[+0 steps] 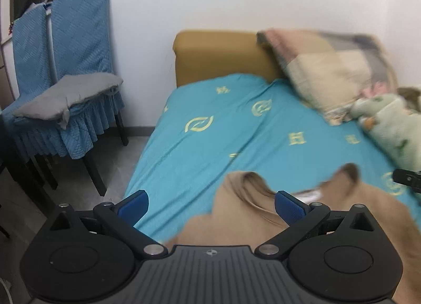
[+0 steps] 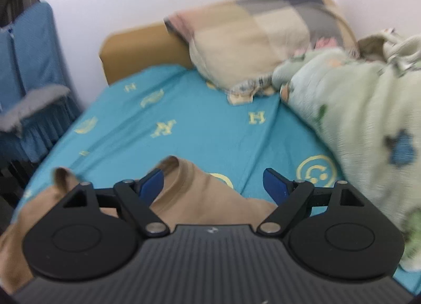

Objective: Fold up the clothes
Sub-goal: 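Lower the T-shirt flat onto the bed and open both grippers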

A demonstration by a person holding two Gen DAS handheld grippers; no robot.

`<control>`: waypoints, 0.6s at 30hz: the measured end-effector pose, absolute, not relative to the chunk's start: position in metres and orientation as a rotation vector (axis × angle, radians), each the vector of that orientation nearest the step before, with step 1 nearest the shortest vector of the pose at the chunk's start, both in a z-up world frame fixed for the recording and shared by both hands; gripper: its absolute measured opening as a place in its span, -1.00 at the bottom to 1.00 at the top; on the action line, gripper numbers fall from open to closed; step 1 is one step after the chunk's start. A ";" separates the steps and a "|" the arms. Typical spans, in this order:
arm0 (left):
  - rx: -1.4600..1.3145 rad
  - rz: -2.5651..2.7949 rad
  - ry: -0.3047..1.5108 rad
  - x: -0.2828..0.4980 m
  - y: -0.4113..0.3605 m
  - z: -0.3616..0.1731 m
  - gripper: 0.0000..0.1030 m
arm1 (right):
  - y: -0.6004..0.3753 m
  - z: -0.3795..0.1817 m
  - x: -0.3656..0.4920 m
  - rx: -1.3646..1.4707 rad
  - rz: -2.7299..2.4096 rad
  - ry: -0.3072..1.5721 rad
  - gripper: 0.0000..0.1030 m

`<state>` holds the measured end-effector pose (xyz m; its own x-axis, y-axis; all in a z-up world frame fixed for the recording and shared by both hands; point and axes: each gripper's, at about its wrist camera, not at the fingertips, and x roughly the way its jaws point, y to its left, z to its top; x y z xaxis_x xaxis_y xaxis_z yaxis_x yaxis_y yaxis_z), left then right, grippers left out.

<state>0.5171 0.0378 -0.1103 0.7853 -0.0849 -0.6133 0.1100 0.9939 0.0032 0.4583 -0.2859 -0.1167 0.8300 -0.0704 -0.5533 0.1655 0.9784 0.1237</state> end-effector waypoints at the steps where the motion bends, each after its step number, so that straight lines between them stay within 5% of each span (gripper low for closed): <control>1: 0.025 -0.107 0.649 0.496 0.039 -0.101 1.00 | -0.285 -0.108 0.444 0.172 -0.117 0.561 0.63; 9: -0.035 -0.166 0.554 0.266 0.028 -0.021 1.00 | -0.269 -0.046 0.298 0.246 -0.052 0.434 0.64; 18: -0.047 -0.177 0.453 0.078 0.030 -0.015 1.00 | -0.233 -0.026 0.122 0.211 0.014 0.349 0.64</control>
<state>0.0785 0.0297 -0.0151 0.8842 -0.1805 -0.4307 0.1596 0.9836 -0.0846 0.1224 -0.2333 -0.0265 0.9398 0.0499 -0.3381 0.0227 0.9780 0.2074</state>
